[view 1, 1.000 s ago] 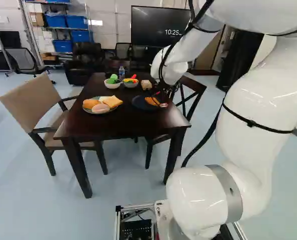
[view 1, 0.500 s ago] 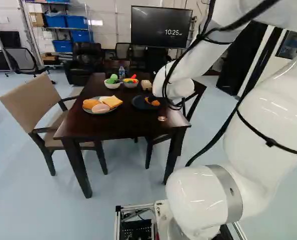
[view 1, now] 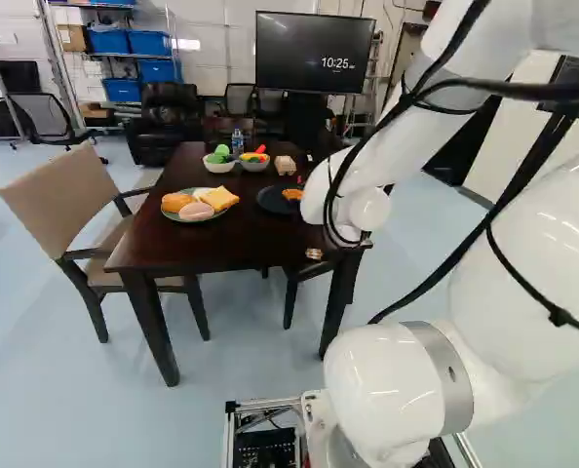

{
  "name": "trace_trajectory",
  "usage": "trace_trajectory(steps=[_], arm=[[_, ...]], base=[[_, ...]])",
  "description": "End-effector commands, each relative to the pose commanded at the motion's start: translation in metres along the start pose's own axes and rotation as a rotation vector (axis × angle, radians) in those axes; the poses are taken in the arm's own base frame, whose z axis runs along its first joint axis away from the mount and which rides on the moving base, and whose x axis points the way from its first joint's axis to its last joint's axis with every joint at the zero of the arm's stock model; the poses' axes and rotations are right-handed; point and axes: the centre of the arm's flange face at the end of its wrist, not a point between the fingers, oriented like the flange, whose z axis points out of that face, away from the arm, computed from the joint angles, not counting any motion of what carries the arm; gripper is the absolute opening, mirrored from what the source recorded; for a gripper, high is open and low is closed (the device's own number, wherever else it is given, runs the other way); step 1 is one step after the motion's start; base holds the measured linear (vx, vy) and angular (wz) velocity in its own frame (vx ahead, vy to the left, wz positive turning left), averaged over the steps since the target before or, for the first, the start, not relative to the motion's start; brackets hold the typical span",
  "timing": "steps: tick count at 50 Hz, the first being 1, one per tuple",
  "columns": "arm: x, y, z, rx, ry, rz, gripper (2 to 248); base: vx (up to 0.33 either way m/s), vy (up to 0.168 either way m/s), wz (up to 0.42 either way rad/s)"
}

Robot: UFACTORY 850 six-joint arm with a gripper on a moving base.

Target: Move the croissant to the empty plate

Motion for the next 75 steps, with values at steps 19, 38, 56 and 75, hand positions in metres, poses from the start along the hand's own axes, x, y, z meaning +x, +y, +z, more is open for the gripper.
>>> trace_trajectory(steps=[19, 38, 56, 75], arm=[[-0.03, -0.003, -0.025, 0.001, 0.062, 0.047, 247], [-0.05, -0.006, -0.042, 0.005, 0.102, 0.079, 247], [-0.059, -0.007, -0.049, 0.007, 0.12, 0.093, 247], [-0.06, -0.007, -0.05, 0.007, 0.122, 0.094, 247]], base=[[0.0, 0.0, 0.0], [0.0, 0.0, 0.0], [0.0, 0.0, 0.0], [0.0, 0.0, 0.0]])
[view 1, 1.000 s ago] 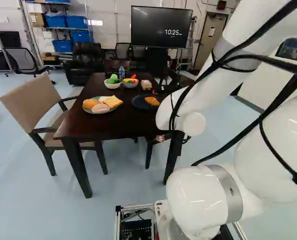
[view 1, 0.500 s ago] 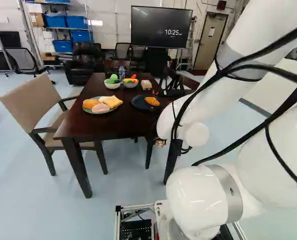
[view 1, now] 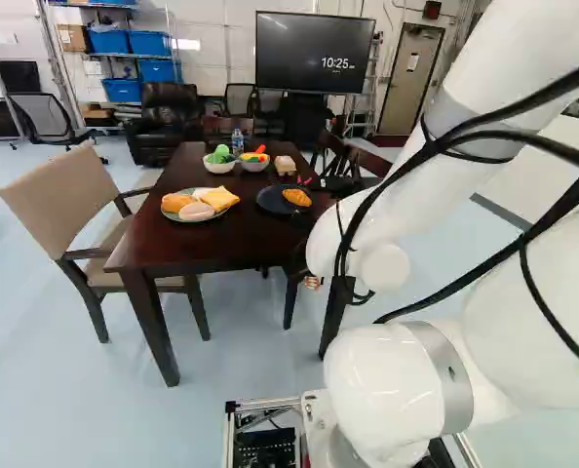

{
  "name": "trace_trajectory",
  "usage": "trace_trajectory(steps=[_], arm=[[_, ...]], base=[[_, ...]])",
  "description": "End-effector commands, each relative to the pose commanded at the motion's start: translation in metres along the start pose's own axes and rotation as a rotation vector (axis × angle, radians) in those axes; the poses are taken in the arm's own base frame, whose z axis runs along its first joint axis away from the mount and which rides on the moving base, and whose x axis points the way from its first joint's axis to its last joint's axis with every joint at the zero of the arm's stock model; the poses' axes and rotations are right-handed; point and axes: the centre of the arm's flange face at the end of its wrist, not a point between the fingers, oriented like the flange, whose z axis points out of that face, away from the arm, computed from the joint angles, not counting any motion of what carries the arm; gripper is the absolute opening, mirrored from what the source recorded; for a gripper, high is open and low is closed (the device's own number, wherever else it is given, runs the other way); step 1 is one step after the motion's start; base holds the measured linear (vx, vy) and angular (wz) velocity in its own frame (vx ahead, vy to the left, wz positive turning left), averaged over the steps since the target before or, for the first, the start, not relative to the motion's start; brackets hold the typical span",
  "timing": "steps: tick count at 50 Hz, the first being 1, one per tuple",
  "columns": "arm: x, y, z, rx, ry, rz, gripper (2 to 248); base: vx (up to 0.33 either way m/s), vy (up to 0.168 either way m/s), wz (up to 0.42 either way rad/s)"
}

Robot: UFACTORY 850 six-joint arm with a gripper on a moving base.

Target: Move the croissant to the empty plate

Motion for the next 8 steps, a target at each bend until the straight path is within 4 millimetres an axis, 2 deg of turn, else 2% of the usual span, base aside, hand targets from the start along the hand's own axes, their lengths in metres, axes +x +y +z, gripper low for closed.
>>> trace_trajectory(steps=[8], arm=[[0.0, 0.0, 0.0, 0.0, 0.0, 0.0, 247]], base=[[0.0, 0.0, 0.0]])
